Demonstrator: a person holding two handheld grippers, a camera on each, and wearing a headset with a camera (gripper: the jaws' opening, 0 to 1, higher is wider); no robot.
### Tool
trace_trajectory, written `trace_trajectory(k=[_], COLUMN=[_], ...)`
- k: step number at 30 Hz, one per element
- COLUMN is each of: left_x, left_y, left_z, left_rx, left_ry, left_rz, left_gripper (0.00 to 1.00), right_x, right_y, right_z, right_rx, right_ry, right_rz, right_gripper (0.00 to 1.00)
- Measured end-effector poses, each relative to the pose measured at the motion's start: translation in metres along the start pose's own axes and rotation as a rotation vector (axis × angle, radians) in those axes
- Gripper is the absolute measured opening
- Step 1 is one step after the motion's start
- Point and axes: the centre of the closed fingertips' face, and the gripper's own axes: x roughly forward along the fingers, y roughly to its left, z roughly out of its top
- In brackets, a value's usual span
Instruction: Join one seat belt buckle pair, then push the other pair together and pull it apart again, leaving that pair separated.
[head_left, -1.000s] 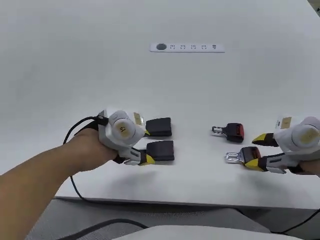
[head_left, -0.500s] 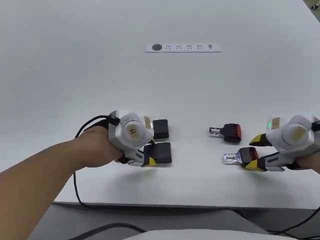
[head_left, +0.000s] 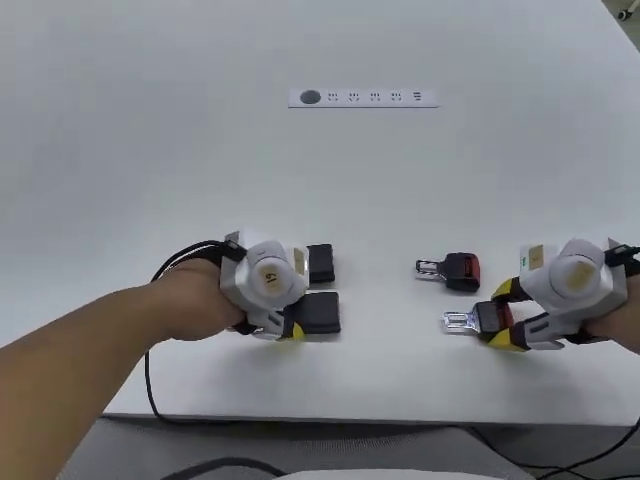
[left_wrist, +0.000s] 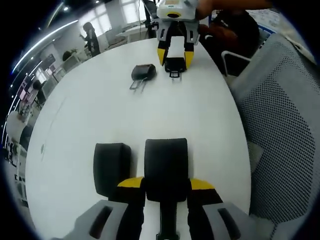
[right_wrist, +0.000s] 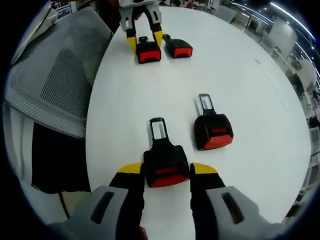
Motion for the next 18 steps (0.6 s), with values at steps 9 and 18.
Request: trace_trajectory(k=[9, 18], left_x=[-0.0005, 0.0007], left_y=[-0.0023, -0.0012], left_z=[0.001, -0.0001], left_rx=[0.025, 0.034], left_ry=[0.008, 0.005], left_rz=[-0.006, -0.011], left_gripper=[0.33, 0.32], right_x=[-0.001, 0.0001], right_y=[0.0006, -0.0014], right_z=[0.0014, -0.0001], right_rx=[0.0, 0.023], right_ry=[-0.011, -0.01], right_rz=[0.014, 0.026], right_gripper=[0.34, 0.34])
